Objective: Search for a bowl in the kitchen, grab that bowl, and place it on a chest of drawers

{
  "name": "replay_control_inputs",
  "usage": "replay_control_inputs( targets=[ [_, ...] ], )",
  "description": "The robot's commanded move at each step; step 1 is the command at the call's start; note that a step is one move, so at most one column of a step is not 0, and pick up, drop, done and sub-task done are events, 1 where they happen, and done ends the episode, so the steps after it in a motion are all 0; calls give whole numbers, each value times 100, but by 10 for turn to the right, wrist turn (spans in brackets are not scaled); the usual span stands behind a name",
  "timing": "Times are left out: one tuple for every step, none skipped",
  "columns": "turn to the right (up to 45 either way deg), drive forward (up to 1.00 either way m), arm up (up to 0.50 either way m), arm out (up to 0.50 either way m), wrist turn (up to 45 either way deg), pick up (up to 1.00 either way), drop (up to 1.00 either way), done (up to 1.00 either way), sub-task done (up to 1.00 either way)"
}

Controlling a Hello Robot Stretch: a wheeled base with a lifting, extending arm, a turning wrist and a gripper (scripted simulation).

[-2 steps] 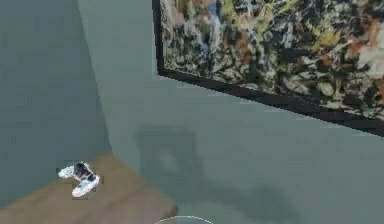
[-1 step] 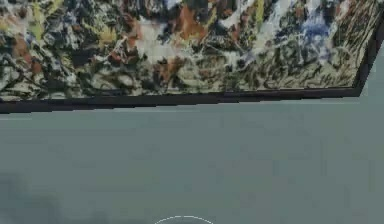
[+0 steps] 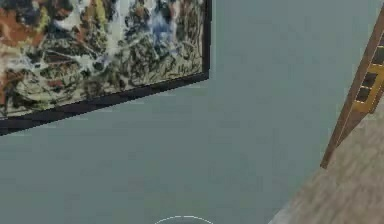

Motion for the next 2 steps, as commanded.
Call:
replay_control_inputs(
  targets=[
    [-450, 0, 0, 0, 0, 0, 0, 0, 0],
    [-420, 0, 0, 0, 0, 0, 0, 0, 0]
  ],
)
